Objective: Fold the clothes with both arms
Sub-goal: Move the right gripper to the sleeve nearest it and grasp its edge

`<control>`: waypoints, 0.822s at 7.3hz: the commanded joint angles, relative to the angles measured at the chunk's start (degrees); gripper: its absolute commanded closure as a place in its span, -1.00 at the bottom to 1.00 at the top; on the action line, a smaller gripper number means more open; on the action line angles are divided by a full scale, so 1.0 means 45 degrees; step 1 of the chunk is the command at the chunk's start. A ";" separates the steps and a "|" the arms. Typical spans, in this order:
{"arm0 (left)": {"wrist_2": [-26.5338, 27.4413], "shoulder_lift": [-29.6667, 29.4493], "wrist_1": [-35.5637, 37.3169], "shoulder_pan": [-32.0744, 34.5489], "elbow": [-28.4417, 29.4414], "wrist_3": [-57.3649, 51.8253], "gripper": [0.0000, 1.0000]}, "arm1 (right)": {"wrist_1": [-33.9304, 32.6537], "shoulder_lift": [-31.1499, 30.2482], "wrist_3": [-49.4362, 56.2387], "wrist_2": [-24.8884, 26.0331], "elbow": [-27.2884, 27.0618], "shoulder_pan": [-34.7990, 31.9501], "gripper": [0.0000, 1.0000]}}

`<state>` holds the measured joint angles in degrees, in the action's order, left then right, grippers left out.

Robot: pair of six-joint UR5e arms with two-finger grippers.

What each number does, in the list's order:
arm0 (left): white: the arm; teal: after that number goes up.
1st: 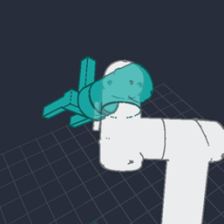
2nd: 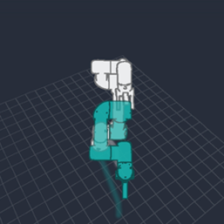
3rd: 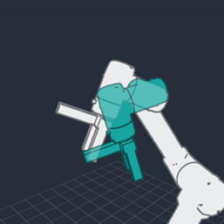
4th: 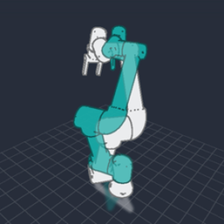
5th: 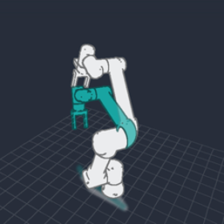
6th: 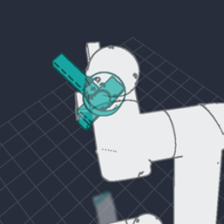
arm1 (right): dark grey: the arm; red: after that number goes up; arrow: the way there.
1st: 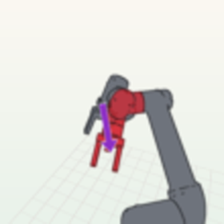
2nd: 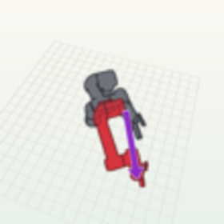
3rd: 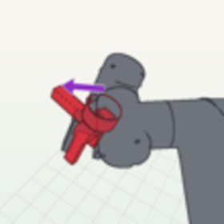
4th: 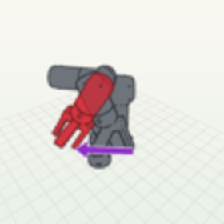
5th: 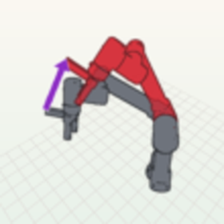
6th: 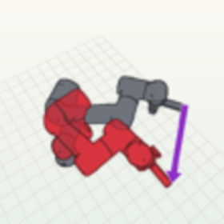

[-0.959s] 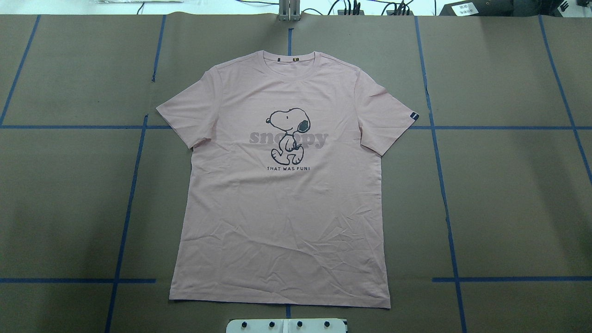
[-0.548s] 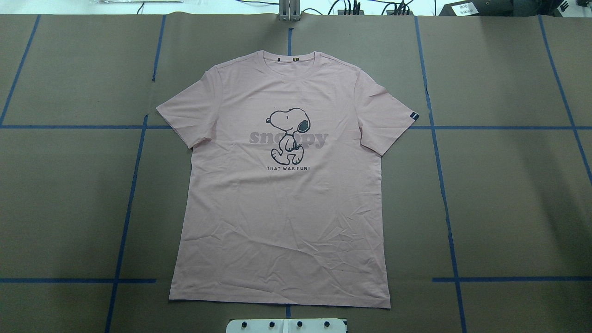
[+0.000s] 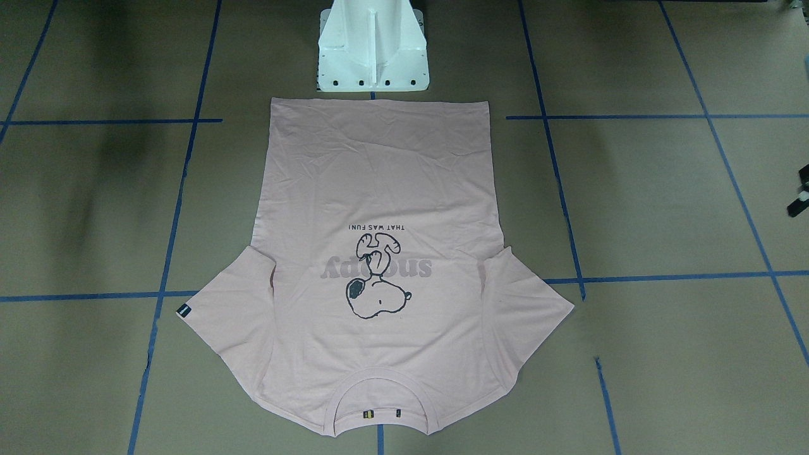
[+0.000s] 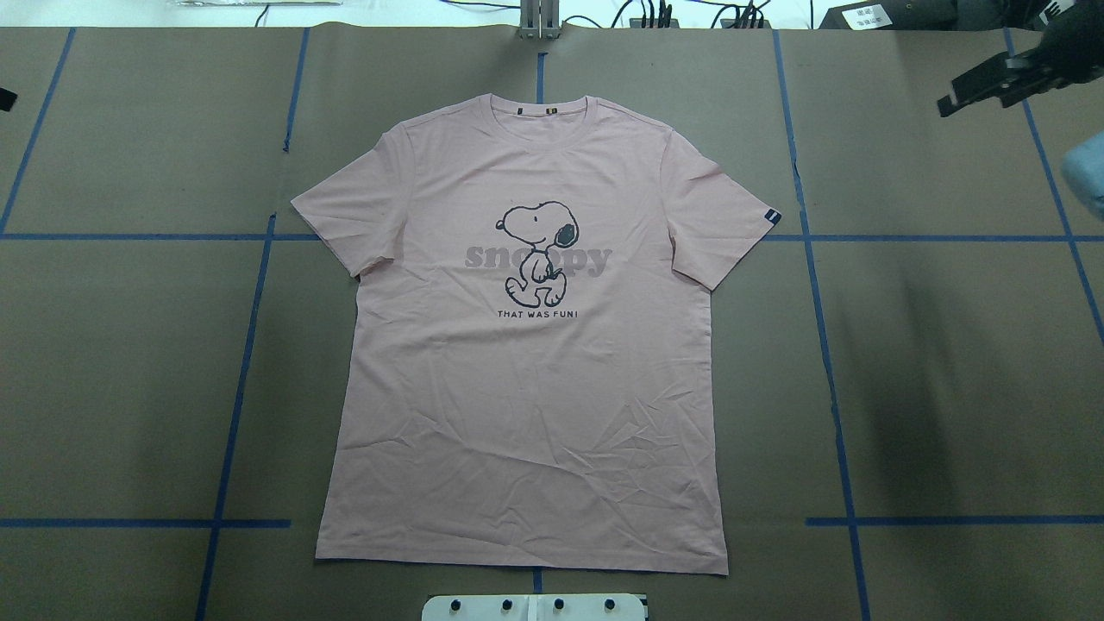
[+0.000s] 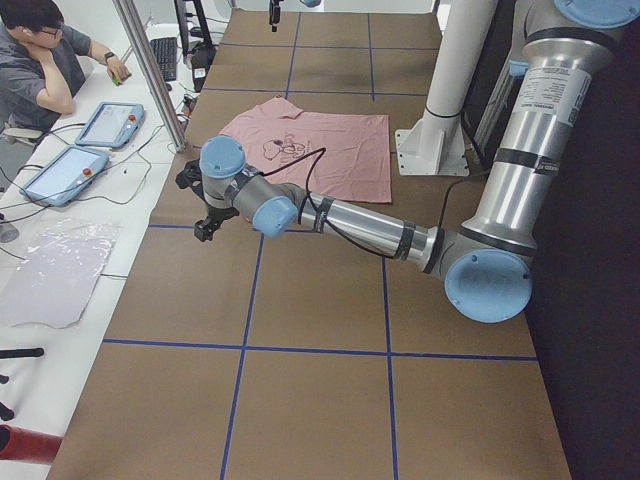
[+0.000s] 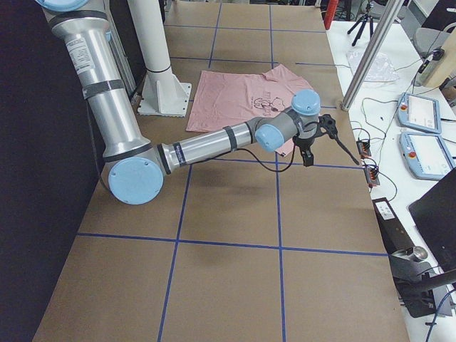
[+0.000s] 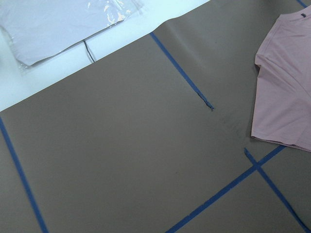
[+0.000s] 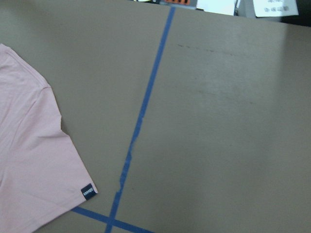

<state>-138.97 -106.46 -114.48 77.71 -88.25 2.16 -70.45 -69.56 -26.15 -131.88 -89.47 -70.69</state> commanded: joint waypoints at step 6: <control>0.3184 -0.1011 -0.3153 -0.2561 0.1878 0.6024 -1.00 | 0.3664 0.0750 -0.5985 0.4306 0.2748 0.4808 -1.00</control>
<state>-125.83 -110.98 -128.15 66.79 -79.97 28.54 -54.22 -66.51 -52.53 -113.44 -79.96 -50.67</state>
